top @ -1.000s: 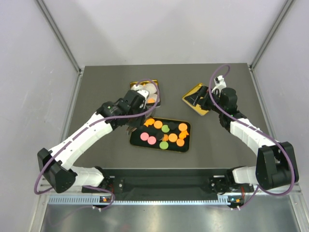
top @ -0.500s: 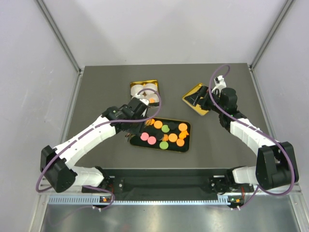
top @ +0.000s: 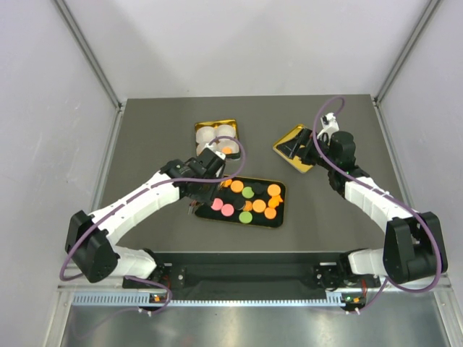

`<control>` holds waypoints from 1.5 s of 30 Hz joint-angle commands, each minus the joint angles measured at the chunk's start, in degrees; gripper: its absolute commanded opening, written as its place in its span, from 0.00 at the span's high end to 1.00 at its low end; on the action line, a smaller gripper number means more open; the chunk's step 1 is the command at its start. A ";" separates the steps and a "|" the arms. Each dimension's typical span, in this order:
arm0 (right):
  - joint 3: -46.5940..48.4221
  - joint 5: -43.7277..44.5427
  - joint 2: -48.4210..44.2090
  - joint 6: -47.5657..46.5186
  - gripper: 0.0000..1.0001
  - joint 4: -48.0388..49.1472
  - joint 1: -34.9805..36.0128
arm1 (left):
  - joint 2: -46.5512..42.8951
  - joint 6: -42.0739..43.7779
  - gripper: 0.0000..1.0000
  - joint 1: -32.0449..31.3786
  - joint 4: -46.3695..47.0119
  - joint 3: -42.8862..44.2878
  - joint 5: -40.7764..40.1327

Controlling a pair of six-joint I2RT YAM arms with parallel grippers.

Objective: Pack the cookies

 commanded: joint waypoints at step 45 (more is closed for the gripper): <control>2.89 -0.27 -0.25 -0.63 0.00 1.74 0.94 | -0.70 3.19 0.64 -0.32 5.25 -1.93 0.73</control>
